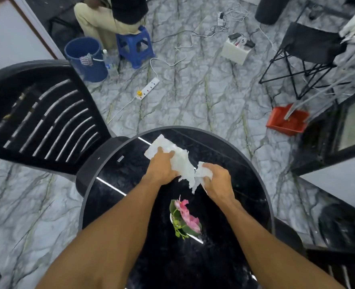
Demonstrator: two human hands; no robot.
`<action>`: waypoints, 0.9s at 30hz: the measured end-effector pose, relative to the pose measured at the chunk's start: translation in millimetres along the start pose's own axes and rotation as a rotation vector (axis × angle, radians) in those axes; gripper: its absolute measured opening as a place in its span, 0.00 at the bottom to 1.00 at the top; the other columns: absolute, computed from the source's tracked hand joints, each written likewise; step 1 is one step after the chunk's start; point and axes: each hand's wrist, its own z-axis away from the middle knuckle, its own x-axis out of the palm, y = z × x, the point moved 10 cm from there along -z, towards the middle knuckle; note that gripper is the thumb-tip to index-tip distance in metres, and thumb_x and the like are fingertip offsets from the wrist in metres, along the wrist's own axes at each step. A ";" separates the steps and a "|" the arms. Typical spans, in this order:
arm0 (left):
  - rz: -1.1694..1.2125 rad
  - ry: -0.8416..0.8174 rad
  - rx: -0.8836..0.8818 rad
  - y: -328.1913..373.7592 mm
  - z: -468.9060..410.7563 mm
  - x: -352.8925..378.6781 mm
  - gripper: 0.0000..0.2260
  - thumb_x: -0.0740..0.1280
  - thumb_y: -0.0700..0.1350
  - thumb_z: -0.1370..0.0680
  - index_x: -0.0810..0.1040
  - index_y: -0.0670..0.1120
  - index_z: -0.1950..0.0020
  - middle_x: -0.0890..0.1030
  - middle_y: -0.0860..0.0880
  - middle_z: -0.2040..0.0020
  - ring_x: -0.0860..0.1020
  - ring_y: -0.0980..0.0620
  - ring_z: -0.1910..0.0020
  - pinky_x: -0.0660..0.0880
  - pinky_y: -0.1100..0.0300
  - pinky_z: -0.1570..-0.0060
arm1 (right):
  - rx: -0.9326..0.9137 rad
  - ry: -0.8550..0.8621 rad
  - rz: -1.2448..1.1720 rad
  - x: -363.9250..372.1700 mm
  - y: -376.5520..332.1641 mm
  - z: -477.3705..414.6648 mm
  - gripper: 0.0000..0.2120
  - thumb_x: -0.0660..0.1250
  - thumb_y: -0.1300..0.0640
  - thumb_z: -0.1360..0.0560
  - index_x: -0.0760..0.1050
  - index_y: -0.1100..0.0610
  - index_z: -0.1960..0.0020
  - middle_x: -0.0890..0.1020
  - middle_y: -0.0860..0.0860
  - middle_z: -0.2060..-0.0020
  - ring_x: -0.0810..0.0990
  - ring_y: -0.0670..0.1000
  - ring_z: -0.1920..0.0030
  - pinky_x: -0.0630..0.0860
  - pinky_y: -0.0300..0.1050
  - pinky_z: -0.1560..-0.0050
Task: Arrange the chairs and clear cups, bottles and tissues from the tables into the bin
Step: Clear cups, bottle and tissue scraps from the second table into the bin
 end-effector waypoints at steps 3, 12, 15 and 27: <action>-0.052 0.085 0.085 7.7 4.2 6.2 0.03 0.70 0.41 0.25 0.80 0.42 0.52 0.77 0.43 0.42 0.77 0.41 0.43 0.75 0.51 0.43 | 0.059 0.013 -0.098 -8.2 9.3 8.7 0.22 0.67 0.69 0.29 0.77 0.52 0.38 0.80 0.44 0.50 0.79 0.45 0.54 0.74 0.30 0.54; 0.124 -0.046 0.131 33.2 24.1 14.6 0.24 0.70 0.40 0.32 0.78 0.52 0.37 0.80 0.49 0.46 0.79 0.48 0.46 0.78 0.59 0.51 | 0.158 0.042 -0.167 -27.1 18.7 21.6 0.11 0.69 0.67 0.31 0.84 0.53 0.57 0.84 0.45 0.62 0.81 0.45 0.61 0.76 0.36 0.59; 0.000 -0.218 0.252 55.4 26.0 38.6 0.20 0.76 0.49 0.38 0.79 0.55 0.47 0.81 0.54 0.50 0.80 0.51 0.50 0.78 0.60 0.57 | 0.222 -0.005 -0.176 -16.7 28.9 25.2 0.10 0.67 0.68 0.34 0.84 0.56 0.59 0.84 0.50 0.64 0.82 0.50 0.63 0.80 0.42 0.64; 0.034 -0.074 0.397 100.6 26.5 3.4 0.20 0.65 0.54 0.33 0.62 0.45 0.78 0.64 0.52 0.79 0.59 0.52 0.73 0.61 0.59 0.75 | 0.229 0.084 -0.526 -29.9 14.7 24.6 0.11 0.73 0.66 0.34 0.83 0.50 0.61 0.86 0.48 0.62 0.85 0.50 0.58 0.83 0.47 0.56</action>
